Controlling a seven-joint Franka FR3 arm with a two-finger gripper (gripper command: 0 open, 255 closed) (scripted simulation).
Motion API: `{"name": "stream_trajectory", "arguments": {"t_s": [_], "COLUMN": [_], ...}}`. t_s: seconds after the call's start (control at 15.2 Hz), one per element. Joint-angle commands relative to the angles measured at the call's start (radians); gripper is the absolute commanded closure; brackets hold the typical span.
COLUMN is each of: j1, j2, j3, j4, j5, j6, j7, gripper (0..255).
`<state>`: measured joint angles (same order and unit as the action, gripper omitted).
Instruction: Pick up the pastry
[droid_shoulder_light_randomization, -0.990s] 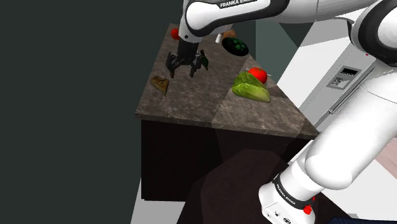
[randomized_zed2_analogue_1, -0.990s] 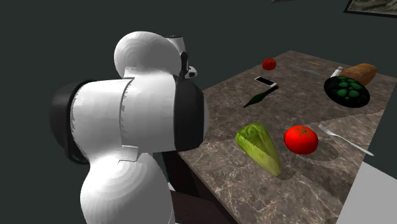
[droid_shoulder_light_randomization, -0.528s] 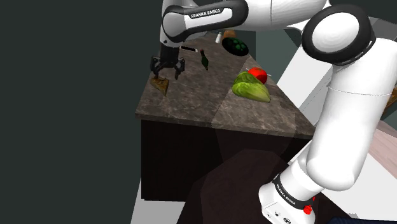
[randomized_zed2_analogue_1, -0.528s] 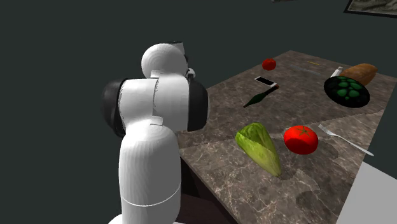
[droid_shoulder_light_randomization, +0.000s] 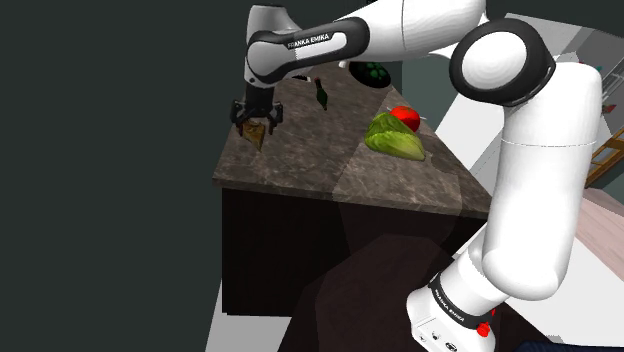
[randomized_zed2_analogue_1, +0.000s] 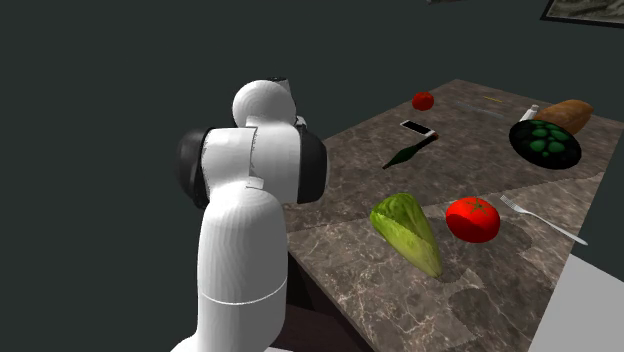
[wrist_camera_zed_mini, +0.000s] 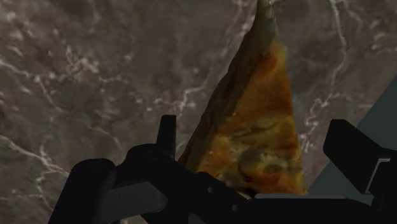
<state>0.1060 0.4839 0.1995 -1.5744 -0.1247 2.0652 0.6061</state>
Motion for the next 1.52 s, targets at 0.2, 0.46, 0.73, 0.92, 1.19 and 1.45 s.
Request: {"name": "stream_trajectory", "arguments": {"t_s": [0.2, 0.46, 0.73, 0.92, 1.19, 1.45], "j1": [0.001, 0.001, 0.001, 0.001, 0.0, 0.0], "j2": [0.006, 0.007, 0.006, -0.009, -0.025, -0.039], "j3": [-0.001, -0.001, 0.0, 0.002, 0.004, 0.006], "j4": [-0.009, -0.01, -0.009, 0.01, 0.039, 0.073], "j5": [-0.002, -0.002, -0.002, 0.002, 0.007, 0.011], "j6": [0.015, 0.017, 0.015, -0.018, -0.064, -0.111], "j7": [0.003, 0.003, 0.003, 0.0, -0.004, -0.007], "gripper": [255, 255, 255, 255, 255, 255]}}
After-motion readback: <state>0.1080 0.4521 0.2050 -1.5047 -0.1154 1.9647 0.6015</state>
